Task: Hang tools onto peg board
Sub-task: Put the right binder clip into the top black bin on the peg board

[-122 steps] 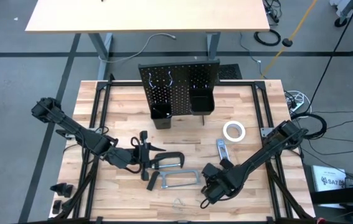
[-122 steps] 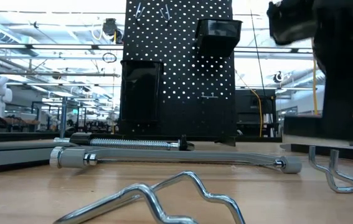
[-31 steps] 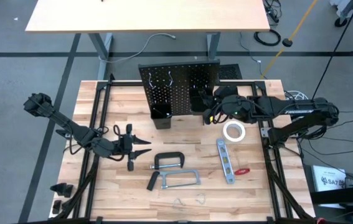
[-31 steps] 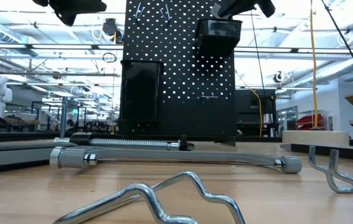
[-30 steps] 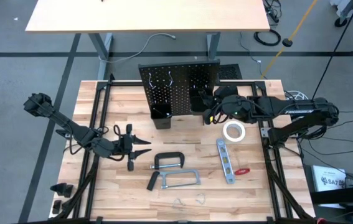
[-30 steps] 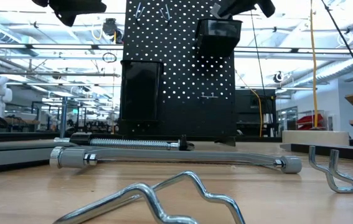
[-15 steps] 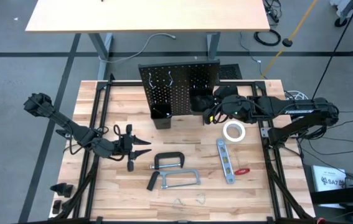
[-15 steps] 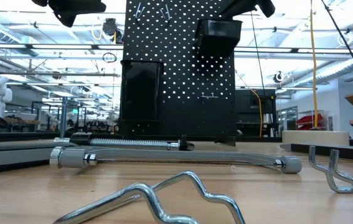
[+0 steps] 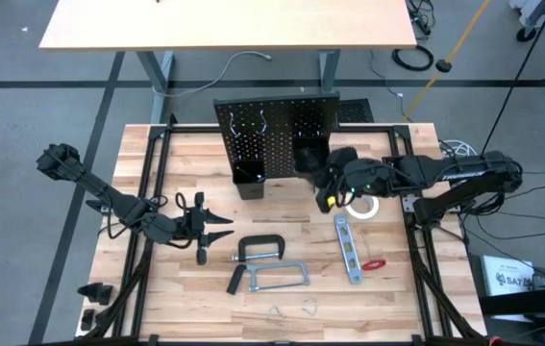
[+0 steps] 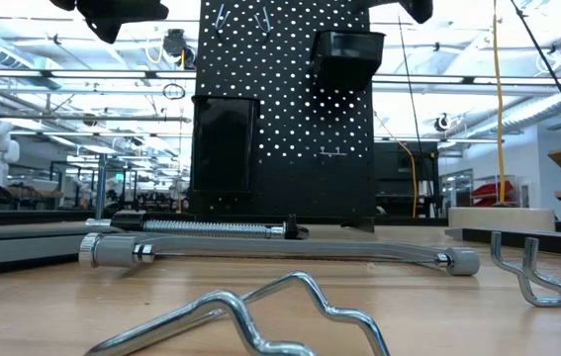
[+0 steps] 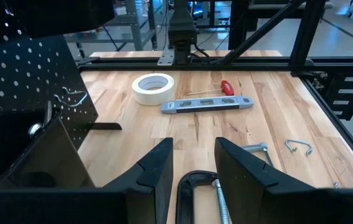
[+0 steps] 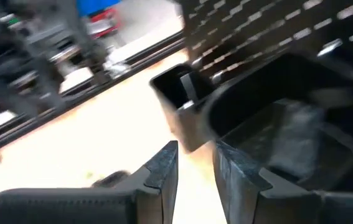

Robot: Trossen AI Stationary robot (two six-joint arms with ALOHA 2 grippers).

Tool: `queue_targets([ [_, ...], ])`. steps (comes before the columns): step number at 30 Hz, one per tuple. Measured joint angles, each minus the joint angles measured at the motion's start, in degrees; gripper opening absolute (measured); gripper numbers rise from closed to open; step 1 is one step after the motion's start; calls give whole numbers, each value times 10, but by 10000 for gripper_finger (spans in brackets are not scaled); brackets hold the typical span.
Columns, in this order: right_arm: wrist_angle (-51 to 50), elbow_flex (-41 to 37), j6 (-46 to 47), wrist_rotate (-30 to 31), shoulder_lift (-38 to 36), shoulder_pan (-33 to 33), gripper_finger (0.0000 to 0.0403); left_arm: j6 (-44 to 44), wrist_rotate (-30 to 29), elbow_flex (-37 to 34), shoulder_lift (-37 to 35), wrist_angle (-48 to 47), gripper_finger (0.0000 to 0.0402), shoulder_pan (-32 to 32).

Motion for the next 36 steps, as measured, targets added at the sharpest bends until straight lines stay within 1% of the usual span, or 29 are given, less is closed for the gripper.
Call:
queue_targets([
  [6, -27, 0, 52, -8, 29, 78, 93, 0, 0, 0, 0, 0, 123, 0],
  [10, -29, 0, 86, -11, 65, 132, 93, 3, 0, 0, 0, 0, 123, 0],
  [16, -30, 0, 139, -13, 118, 196, 93, 17, 0, 0, 0, 2, 123, 0],
  [24, -27, 0, 141, -17, 197, 259, 93, 4, 0, 0, 0, 3, 123, 0],
  [29, -1, 0, 141, -66, 252, 281, 93, -17, 23, 0, 6, 4, 123, 0],
  [33, 29, 0, 125, -117, 296, 292, 93, -17, 26, 0, 21, 10, 123, 0],
  [36, 54, 0, 111, -130, 323, 299, 93, -17, 26, 0, 34, 10, 123, 0],
])
